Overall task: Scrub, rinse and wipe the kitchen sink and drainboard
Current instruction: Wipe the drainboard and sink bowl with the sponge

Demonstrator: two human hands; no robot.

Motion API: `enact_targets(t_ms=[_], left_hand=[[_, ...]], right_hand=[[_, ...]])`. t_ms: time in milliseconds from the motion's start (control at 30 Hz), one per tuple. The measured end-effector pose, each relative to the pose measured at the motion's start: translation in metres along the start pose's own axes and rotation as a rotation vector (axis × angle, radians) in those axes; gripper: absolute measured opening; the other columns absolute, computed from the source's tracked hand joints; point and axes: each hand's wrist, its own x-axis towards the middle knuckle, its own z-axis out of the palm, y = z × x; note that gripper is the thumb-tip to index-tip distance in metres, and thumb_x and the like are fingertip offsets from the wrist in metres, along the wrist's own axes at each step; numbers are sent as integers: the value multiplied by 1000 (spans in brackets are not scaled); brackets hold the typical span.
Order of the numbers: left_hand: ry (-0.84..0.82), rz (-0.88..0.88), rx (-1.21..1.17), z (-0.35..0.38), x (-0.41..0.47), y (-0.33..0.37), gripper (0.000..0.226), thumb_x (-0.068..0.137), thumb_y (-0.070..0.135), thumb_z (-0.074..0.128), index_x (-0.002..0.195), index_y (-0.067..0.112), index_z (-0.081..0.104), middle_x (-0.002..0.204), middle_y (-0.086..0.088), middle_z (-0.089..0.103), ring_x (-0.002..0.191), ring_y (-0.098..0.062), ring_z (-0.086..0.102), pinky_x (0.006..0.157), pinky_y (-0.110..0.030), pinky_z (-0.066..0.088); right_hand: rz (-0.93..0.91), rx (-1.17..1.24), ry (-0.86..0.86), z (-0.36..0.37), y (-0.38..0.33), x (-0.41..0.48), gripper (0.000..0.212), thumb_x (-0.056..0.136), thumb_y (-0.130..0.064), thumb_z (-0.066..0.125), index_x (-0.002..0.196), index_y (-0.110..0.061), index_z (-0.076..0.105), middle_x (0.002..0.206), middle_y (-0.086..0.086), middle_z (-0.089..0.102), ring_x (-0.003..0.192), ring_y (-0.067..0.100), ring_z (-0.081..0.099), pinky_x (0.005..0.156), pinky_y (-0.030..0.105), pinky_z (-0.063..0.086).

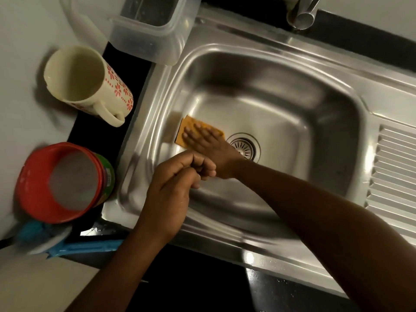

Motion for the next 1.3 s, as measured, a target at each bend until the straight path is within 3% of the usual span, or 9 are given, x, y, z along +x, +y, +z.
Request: enact_targets(t_ms=[133,200,400,633,733,833,933,1067,1300], left_hand=[[9,14,-35,7,-4,0,27,81,-1,46,87,2,72,89,-9,75,91,-23,71,73,-22,52],[1,13,-14,9,-7,1,28,82,0,46,87,4,73,89,-9,75,91,-24,71,73,-28,53],[-14,18,31,8,-13,7,32,80,4,45,90,10,75,89,-5,77,92,-21,72,75,-25,55],[1,-2,47,1,-14,2,33,82,7,45,90,15,76,90,-4,77,93,-22,72,76,-33,54],[14,-33,68,0,-13,-1,29,84,11,47,88,17,75,90,-2,78,92,-21,72,77,-41,52],[31,-50,71,1,-11,1,27,86,16,48,88,17,75,89,-1,78,92,-21,72,78,-41,52],[26,-65,69,4,-8,7,27,86,19,49,89,16,75,89,-2,78,92,-23,72,78,-42,52],[17,-76,70,8,-2,12,27,87,20,49,90,15,75,90,-2,78,93,-23,72,78,-41,51],[-26,-58,88,15,7,18,28,87,19,48,92,15,75,90,-1,78,94,-22,73,79,-44,53]], right_hand=[[-93,105,-183,-21,-25,-45,63,110,-38,45,165,-17,23,170,-2,0,154,13,-11,121,22,-23],[-174,142,-234,-24,-27,-61,50,110,-33,47,157,-19,42,168,2,29,157,18,11,127,28,-2],[-253,203,-439,-11,5,-127,51,110,-28,45,161,-26,37,170,-11,24,159,11,-3,128,31,-9],[-93,87,-720,-58,35,-182,43,108,-26,45,149,-24,55,165,-7,37,159,15,13,129,33,4],[137,250,-582,-69,23,-183,31,97,-16,61,126,-20,72,135,-2,67,129,11,55,103,17,36],[493,257,-221,-63,10,-172,28,84,-16,66,109,-22,75,115,1,73,109,20,68,89,30,55],[828,201,-81,-47,-12,-158,44,87,-17,60,132,-15,61,134,14,56,123,38,56,97,46,53],[1067,387,-381,-10,-38,-143,122,90,-61,65,161,-1,-15,166,31,-19,153,55,-11,126,60,6],[1193,580,-264,15,-35,-136,112,97,-64,50,158,-17,-31,161,14,-42,150,42,-35,123,61,-14]])
